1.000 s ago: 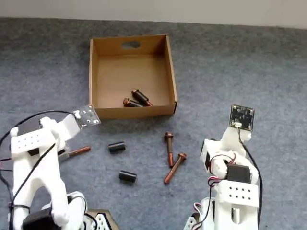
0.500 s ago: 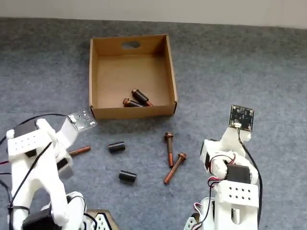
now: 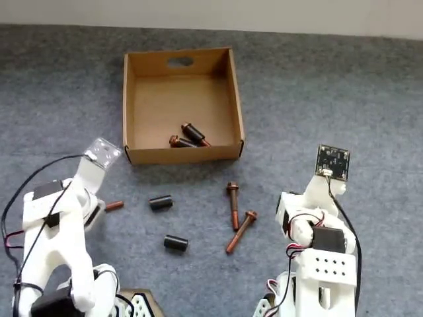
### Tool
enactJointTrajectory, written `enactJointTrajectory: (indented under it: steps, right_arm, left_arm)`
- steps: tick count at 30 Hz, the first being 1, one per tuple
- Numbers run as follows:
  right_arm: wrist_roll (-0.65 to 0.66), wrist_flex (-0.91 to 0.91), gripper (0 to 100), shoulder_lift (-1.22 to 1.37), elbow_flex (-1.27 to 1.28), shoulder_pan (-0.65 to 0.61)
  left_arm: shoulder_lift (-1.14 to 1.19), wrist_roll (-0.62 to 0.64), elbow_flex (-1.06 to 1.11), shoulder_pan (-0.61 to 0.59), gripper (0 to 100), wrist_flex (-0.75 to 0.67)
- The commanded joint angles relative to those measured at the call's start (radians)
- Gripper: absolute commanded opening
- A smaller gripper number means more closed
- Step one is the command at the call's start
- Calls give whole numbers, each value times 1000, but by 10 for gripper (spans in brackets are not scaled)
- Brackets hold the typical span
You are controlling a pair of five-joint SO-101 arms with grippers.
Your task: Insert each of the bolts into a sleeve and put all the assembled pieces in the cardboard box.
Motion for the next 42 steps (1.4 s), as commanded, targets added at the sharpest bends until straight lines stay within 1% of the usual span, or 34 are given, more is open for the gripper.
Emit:
enactJointTrajectory:
  steps: [1,5,10,13,15,18,20,22,25,28,33,36,38,42]
  right_arm:
    - [-9,-16,5,-13,-5,4]
    - [-9,-16,5,-13,-5,5]
    - [-9,-16,5,-13,-5,5]
    - [-9,-16,5,-13,-5,5]
    - [-9,-18,5,-13,-5,5]
    - [-9,-18,5,-13,-5,5]
    - [-9,-18,5,-13,-5,5]
    - [-9,-18,5,-13,-5,5]
    - [-9,-18,5,-13,-5,5]
    - [-9,-18,5,-13,-5,5]
    - [-9,-18,5,-13,-5,8]
    - [-9,-18,5,-13,-4,8]
    - [-9,-18,5,-13,-4,8]
    - [-9,-18,5,-13,-4,7]
  left_arm:
    - [-27,120,-59,18,168,-106]
    - [-33,196,-62,18,168,-164]
    - [-35,221,-62,4,168,-147]
    - [-36,221,-64,-10,168,-54]
    - [-36,224,-64,-12,168,38]
    - [-36,284,-74,-8,168,186]
    - [-35,307,-96,-8,168,247]
    - [-27,324,-108,-10,168,226]
    - [-24,373,-105,-13,168,103]
    - [-15,407,-105,-7,168,44]
    - [162,411,-137,15,168,40]
    - [298,419,-222,-21,168,44]
    - [387,457,-297,-42,168,44]
    - [518,477,-433,-54,168,48]
